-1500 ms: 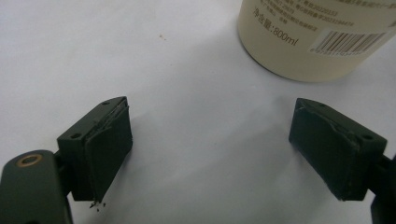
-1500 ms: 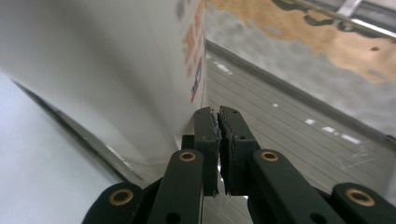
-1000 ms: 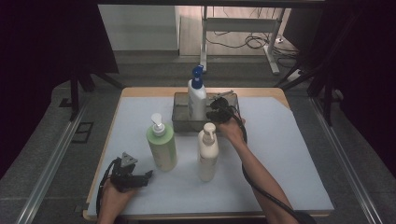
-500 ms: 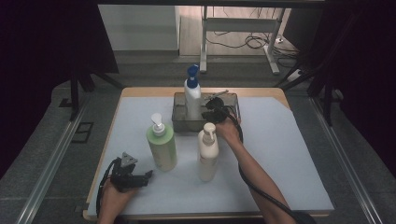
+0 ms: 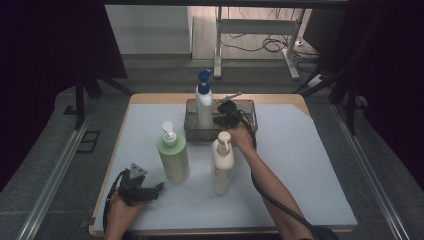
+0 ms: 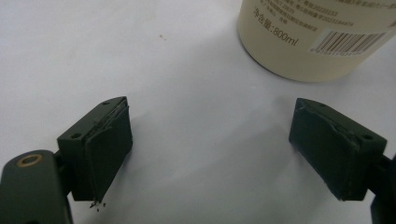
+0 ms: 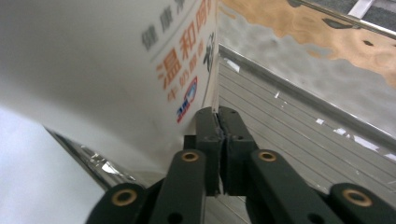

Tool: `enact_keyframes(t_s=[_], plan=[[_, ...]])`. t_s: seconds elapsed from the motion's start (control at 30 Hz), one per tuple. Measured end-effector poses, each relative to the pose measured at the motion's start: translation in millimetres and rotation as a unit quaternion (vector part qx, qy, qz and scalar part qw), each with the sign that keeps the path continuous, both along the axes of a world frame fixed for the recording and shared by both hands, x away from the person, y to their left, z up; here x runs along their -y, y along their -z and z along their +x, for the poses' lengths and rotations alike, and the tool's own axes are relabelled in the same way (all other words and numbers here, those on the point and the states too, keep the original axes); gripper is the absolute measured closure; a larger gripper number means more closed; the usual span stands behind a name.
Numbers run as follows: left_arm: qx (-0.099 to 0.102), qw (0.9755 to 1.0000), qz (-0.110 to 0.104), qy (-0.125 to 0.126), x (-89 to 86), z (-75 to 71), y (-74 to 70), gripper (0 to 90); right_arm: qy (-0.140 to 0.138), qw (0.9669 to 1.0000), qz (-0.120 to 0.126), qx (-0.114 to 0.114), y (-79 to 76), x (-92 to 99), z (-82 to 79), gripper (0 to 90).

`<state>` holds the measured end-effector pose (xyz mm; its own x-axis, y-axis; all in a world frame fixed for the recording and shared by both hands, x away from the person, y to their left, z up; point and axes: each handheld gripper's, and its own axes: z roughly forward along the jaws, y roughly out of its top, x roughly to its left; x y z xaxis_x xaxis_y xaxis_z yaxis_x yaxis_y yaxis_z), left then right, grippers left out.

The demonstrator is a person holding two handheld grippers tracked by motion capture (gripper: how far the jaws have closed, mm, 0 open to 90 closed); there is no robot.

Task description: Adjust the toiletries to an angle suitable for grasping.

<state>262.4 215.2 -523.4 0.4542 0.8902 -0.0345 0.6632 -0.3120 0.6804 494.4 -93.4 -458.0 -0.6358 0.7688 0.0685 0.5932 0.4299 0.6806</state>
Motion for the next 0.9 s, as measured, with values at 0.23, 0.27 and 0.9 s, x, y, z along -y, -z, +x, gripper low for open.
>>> enact_keyframes(t_s=[0.23, 0.27, 0.9], plan=[[0.000, 1.0000, 0.000, 0.000, 0.0, 0.0, 0.0, 13.3, -0.007, 0.9999, -0.010, -0.002, 1.1, -5.7, 0.8, 89.3], [0.000, 1.0000, 0.000, 0.000, 0.0, 0.0, 0.0, 13.3, -0.007, 0.9999, -0.012, -0.004, 1.5, -6.7, 0.1, 89.3], [0.000, 1.0000, 0.000, 0.000, 0.0, 0.0, 0.0, 13.3, -0.030, 0.9992, -0.024, -0.013, 4.5, -20.4, -3.7, 89.1]])
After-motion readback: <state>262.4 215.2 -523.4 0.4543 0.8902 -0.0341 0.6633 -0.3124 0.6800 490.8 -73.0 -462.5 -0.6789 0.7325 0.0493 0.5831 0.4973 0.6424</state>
